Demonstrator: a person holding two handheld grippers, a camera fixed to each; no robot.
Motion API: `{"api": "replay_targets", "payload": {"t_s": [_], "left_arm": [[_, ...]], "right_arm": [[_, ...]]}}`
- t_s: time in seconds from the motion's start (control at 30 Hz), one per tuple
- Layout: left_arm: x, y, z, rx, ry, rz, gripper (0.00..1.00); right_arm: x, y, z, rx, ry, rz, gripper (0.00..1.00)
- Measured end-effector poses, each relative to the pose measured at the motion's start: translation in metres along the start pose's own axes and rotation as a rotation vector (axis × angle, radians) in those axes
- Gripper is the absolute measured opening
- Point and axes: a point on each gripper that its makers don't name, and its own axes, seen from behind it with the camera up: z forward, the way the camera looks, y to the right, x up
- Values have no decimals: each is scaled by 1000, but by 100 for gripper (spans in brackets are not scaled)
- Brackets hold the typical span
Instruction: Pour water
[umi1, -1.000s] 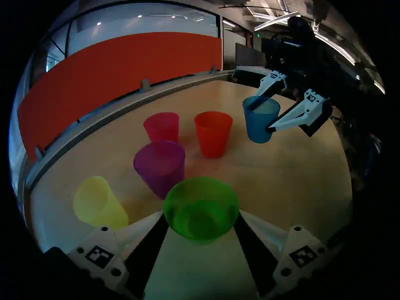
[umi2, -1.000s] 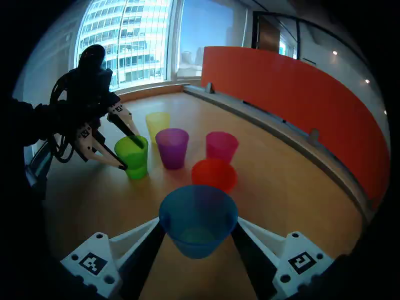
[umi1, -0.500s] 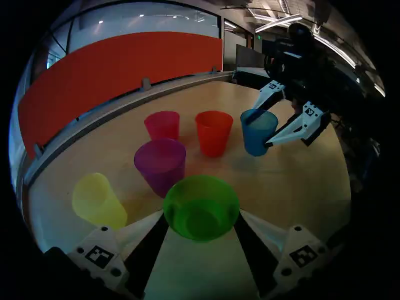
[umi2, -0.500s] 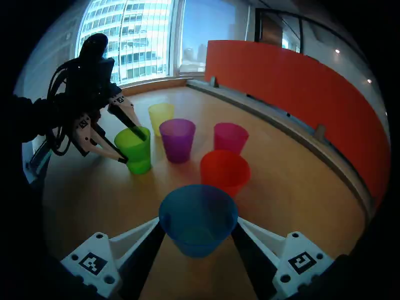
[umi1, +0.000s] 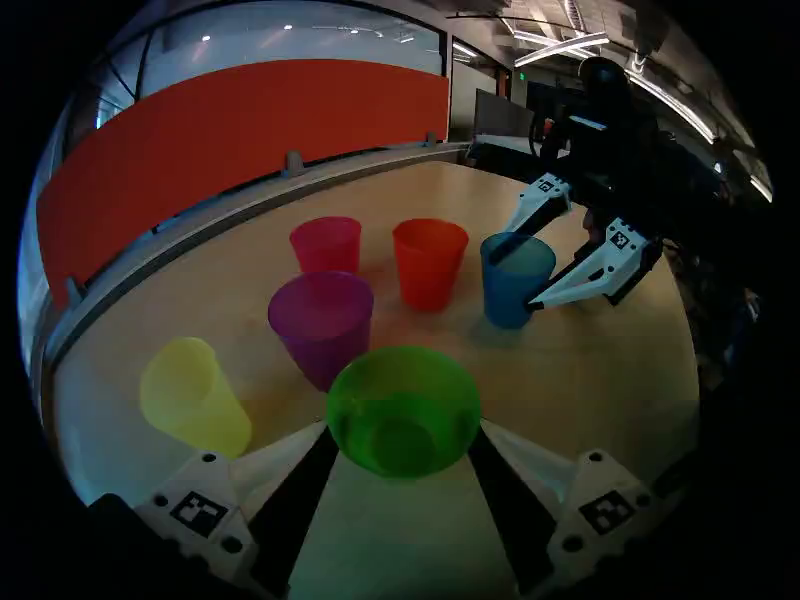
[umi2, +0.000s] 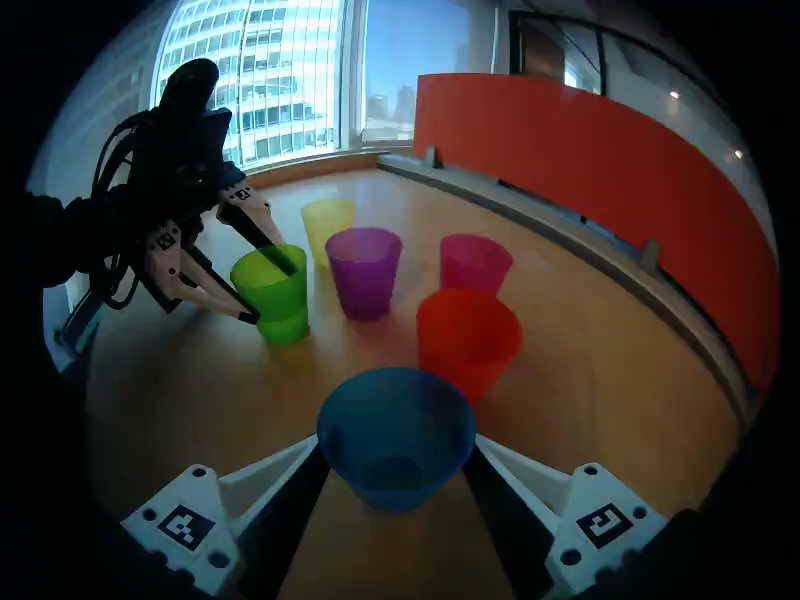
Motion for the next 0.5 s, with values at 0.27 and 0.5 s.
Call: {"api": "replay_targets", "payload": {"t_s": [0.27,0.5], "left_arm": [[-1,0,0,-1,0,-2,86],[-2,0,0,-1,-7,-9,87]], "right_arm": [[-4,-1,2,0,-7,3,89],[-6,-3,0,1,-15,8,92]]}}
